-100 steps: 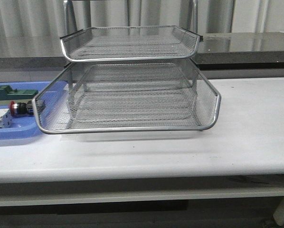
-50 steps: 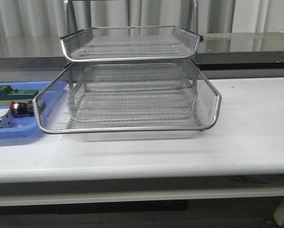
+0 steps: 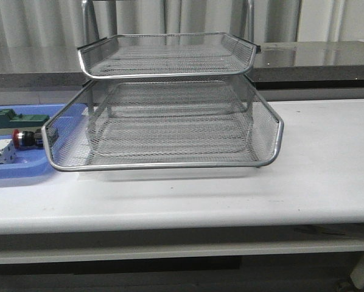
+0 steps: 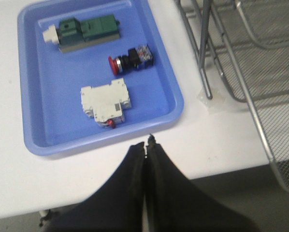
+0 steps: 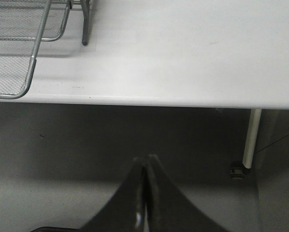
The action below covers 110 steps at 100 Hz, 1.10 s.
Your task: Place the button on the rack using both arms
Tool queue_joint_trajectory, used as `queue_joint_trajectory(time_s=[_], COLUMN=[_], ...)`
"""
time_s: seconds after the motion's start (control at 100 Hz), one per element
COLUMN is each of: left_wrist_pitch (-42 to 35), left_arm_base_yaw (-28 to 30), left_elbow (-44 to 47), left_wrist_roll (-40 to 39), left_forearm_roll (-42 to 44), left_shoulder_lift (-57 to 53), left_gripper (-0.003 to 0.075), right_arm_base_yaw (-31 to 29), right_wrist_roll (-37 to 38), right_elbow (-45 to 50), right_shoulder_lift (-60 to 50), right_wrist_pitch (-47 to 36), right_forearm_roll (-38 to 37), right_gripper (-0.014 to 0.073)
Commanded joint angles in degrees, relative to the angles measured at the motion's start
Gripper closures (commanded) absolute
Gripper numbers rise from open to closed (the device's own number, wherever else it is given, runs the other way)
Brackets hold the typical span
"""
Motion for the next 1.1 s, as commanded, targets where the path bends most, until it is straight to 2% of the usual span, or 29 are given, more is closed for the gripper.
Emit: queue_joint_trajectory(time_s=[0.0, 0.13, 0.21, 0.43, 0.48, 0.56, 0.65, 0.72, 0.79, 0.88, 1.09], left_wrist_pitch=[1.7, 3.8, 4.3, 4.1, 4.1, 4.3, 5.0, 5.3, 5.1, 5.1, 3.9], left_arm_base_yaw=[0.1, 0.1, 0.0, 0.0, 0.0, 0.0, 0.0, 0.0, 0.0, 0.0, 0.0], left_elbow=[-5.2, -8.0, -8.4, -8.6, -8.6, -8.6, -8.6, -8.6, -8.6, -8.6, -8.6], left_wrist_roll=[-0.1, 0.3, 3.6, 5.7, 5.9, 6.0, 6.0, 6.0, 6.0, 6.0, 6.0], left_forearm_roll=[1.0, 2.1, 2.0, 1.9, 1.9, 1.9, 1.9, 1.9, 1.9, 1.9, 0.1], left_shoulder_lift=[3.9, 9.5, 11.9, 13.7, 13.7, 13.7, 13.7, 13.7, 13.7, 13.7, 14.2], left_gripper=[0.0741, 0.0741, 0.0741, 0.0729, 0.0692, 0.0573, 0.0336, 0.018, 0.0099, 0.0095, 0.0139], right_arm_base_yaw=[-0.2, -0.2, -0.2, -0.2, -0.2, -0.2, -0.2, -0.2, -0.2, -0.2, -0.2], right_wrist_roll=[0.0, 0.0, 0.0, 0.0, 0.0, 0.0, 0.0, 0.0, 0.0, 0.0, 0.0], right_elbow=[-1.9, -1.9, -1.9, -1.9, -1.9, -1.9, -1.9, -1.9, -1.9, -1.9, -1.9], right_shoulder_lift=[0.1, 0.1, 0.1, 0.1, 0.1, 0.1, 0.1, 0.1, 0.1, 0.1, 0.1], right_wrist_pitch=[-3.1, -3.1, -3.1, -3.1, -3.1, -3.1, -3.1, -3.1, -3.1, -3.1, -3.1], right_forearm_roll=[-0.7, -0.7, -0.7, -0.7, -0.7, -0.7, -0.7, -0.7, -0.7, -0.7, -0.7], right_gripper=[0.0662, 0.0662, 0.0662, 0.0662, 0.0662, 0.0662, 0.0662, 0.0662, 0.0662, 0.0662, 0.0662])
